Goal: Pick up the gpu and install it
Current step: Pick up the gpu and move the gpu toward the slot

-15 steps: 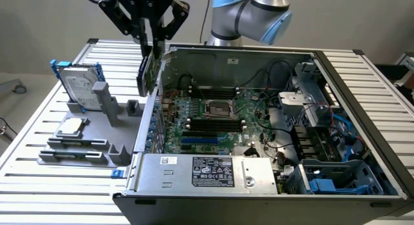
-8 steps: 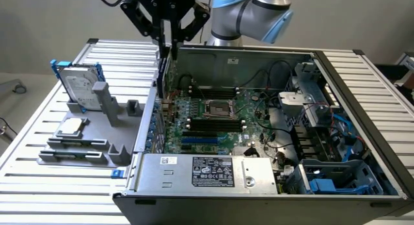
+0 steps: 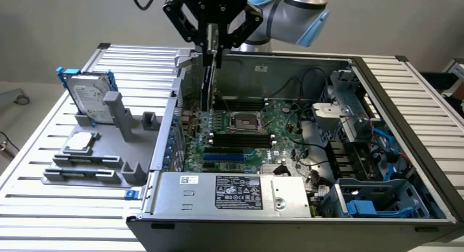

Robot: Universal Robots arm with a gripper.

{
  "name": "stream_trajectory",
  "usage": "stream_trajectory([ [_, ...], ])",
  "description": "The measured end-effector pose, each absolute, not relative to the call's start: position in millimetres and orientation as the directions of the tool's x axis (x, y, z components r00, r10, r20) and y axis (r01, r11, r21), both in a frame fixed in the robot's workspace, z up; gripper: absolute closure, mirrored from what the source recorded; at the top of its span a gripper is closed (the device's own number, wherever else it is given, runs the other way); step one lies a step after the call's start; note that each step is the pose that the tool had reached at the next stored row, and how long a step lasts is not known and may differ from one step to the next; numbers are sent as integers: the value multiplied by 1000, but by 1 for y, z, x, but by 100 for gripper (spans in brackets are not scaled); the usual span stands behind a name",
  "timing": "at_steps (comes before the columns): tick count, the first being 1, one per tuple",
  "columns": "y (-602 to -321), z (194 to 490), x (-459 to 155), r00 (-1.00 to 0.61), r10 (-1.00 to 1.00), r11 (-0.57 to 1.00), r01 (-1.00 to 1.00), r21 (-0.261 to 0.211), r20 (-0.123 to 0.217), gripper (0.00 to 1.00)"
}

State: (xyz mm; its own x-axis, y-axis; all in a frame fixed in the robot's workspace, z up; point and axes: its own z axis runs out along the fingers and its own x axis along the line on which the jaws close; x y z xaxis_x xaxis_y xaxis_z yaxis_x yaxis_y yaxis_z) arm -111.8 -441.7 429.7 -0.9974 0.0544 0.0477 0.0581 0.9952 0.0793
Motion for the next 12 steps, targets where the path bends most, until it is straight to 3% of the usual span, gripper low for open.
stream_trajectory([
  [12, -442, 423, -57, -998, 55, 995, 58, 78, 44, 73],
])
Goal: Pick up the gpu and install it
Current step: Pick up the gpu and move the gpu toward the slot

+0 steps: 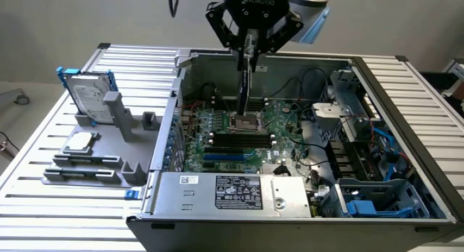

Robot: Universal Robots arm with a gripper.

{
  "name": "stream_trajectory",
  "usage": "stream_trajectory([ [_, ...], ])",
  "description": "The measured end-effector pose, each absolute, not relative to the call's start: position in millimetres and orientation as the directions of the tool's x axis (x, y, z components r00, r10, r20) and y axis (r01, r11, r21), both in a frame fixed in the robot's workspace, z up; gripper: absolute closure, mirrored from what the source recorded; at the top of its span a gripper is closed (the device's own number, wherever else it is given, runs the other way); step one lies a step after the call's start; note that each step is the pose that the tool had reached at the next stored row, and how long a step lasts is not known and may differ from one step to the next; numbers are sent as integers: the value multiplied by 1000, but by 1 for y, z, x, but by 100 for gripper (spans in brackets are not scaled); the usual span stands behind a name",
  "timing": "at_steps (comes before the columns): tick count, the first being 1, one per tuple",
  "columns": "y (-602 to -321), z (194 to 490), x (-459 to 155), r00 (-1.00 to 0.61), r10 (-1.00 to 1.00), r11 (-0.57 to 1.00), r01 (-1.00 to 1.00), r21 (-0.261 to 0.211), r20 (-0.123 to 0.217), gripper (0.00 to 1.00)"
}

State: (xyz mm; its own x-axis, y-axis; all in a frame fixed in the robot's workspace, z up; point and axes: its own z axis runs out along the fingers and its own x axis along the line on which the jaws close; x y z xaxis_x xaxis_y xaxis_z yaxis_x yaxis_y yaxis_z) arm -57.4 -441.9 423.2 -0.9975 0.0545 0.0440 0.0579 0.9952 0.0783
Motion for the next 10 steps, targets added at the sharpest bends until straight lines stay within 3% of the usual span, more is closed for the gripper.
stream_trajectory([
  [10, -441, 419, -40, -998, 55, 995, 57, 78, 39, 73],
])
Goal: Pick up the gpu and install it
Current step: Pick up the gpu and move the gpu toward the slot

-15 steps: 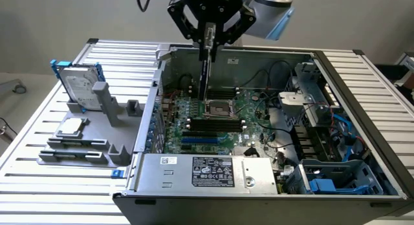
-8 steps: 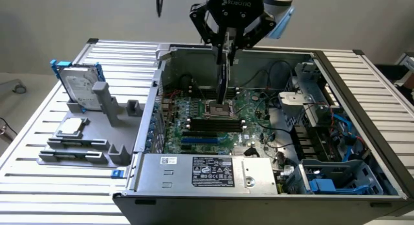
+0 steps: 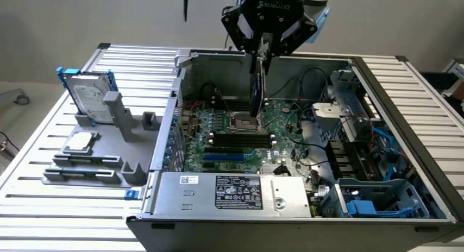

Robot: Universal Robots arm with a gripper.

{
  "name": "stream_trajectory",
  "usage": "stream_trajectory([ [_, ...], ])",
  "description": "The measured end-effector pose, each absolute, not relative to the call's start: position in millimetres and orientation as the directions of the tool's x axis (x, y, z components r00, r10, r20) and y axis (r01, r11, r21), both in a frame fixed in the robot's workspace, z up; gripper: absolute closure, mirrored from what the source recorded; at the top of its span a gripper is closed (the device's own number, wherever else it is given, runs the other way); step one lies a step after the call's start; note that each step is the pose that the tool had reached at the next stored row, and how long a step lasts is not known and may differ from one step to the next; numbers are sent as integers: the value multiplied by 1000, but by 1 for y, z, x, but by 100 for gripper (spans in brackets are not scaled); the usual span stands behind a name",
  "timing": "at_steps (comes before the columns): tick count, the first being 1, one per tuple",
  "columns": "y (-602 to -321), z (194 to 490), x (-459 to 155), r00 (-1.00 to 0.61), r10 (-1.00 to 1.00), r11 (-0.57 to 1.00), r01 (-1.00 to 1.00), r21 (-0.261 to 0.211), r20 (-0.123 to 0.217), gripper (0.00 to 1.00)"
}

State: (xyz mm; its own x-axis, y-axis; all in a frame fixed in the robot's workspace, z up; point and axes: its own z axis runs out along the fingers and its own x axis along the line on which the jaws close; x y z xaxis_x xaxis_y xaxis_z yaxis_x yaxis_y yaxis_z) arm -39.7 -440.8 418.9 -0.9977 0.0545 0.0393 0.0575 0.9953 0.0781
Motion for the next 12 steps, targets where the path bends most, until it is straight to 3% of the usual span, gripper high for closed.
stream_trajectory([
  [12, -441, 419, -40, -998, 54, 995, 57, 78, 40, 73],
])
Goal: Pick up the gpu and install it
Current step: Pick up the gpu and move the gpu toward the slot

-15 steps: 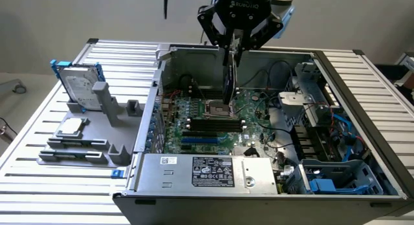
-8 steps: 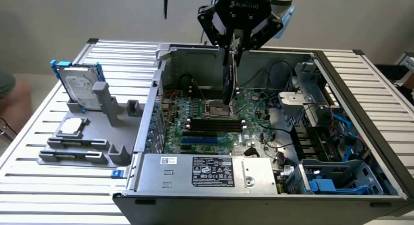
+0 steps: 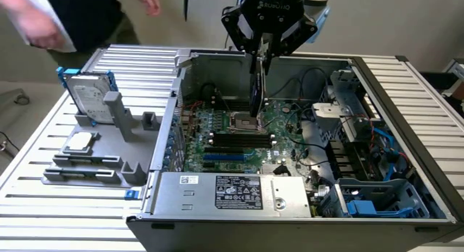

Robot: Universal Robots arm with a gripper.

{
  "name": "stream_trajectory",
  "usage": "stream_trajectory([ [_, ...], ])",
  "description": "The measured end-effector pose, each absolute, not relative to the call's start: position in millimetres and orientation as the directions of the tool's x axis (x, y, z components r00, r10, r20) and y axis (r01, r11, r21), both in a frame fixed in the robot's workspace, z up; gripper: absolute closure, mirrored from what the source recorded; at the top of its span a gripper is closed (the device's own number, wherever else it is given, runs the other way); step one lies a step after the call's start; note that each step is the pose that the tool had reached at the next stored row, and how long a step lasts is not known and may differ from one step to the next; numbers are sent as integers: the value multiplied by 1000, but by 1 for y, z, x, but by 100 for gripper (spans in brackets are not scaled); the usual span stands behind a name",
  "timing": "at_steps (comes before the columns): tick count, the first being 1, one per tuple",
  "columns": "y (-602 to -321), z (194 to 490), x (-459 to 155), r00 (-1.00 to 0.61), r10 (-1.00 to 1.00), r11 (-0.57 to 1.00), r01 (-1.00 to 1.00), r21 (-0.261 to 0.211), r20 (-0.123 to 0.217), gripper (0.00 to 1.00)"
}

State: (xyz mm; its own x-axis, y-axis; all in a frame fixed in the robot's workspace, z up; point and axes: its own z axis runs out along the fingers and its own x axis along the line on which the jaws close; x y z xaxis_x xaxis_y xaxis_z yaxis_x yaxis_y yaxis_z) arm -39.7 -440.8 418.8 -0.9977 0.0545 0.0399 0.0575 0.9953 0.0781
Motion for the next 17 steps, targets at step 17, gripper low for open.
stream_trajectory([
  [17, -441, 419, -40, -998, 54, 995, 58, 78, 41, 73],
])
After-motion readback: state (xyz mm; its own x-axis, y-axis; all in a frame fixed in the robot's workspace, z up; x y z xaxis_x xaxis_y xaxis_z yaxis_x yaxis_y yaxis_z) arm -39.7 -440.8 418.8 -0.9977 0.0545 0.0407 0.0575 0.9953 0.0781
